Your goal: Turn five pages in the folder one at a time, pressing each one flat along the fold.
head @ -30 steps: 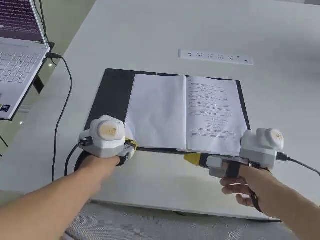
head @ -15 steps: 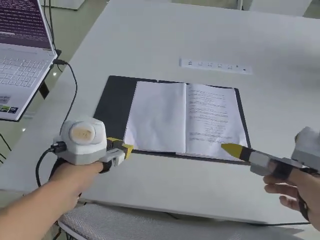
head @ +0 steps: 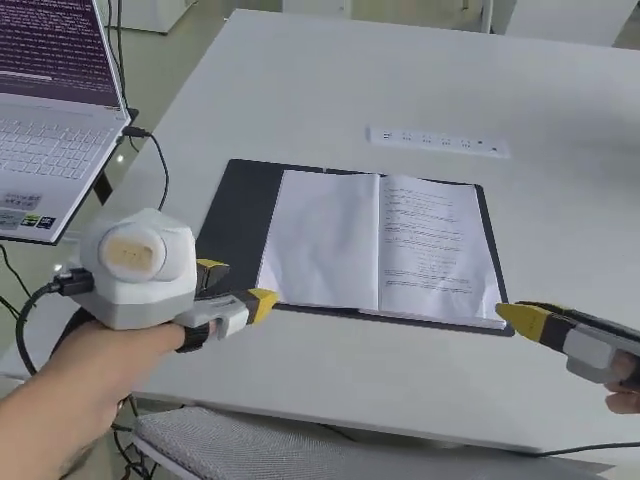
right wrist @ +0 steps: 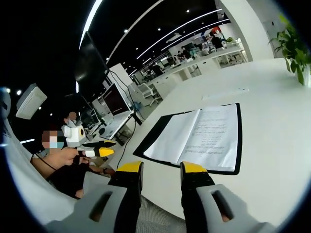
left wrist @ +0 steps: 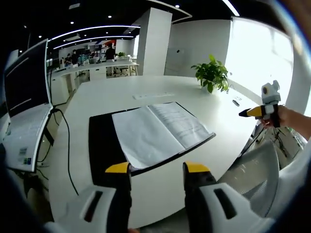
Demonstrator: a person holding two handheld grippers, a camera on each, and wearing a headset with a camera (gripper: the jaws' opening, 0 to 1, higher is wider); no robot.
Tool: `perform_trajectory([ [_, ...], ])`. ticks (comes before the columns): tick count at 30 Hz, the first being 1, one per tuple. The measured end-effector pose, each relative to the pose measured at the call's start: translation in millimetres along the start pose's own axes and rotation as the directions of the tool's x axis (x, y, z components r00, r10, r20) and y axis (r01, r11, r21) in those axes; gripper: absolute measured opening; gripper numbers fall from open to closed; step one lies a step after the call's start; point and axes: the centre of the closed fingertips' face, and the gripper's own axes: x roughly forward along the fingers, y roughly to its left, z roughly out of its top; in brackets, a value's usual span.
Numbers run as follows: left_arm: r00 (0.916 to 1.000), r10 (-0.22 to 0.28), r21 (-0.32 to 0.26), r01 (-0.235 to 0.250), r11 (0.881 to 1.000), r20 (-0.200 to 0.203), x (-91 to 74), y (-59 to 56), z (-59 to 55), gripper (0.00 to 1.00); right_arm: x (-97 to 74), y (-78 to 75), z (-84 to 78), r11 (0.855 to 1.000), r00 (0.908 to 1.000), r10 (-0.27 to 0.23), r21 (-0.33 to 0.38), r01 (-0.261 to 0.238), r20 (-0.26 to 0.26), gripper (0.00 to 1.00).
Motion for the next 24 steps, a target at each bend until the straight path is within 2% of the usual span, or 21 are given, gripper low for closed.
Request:
perform_trajectory([
  [4,0.9999,0.012,0.009,-0.012,1.0,0.002,-11.3,4.5,1.0,0.45,-12.1,-6.9,9.6,0.999,0.999,-0.037,-0.035,0.038,0.025,0.31],
  [6,0.9998,0.019,0.025,-0.019,1.0,-0.002,-15.8,7.3,0.1,0.45,-15.7,-11.1,12.9,0.998,0.9983,-0.047,-0.031,0.048,0.034,0.32],
  [11,0.9997,0.023,0.012,-0.023,1.0,-0.005,-25.2,10.3,1.5,0.47,-20.0,-16.8,18.1,0.997,0.9955,-0.072,-0.022,0.073,0.061,0.32],
  [15,0.9994,0.034,0.026,-0.034,0.999,0.001,-28.2,12.3,6.1,0.47,-20.3,-20.9,16.7,0.996,0.9948,-0.081,-0.024,0.083,0.062,0.31],
  [21,0.9996,0.024,0.038,-0.025,0.999,0.013,-27.9,9.4,14.8,0.48,-20.2,-26.1,16.8,0.996,0.994,-0.085,-0.01,0.086,0.068,0.3],
  [24,0.9997,0.023,0.029,-0.023,0.999,0.01,-26.2,9.6,14.9,0.49,-19.4,-31.0,15.6,0.996,0.9935,-0.093,-0.007,0.094,0.066,0.31],
])
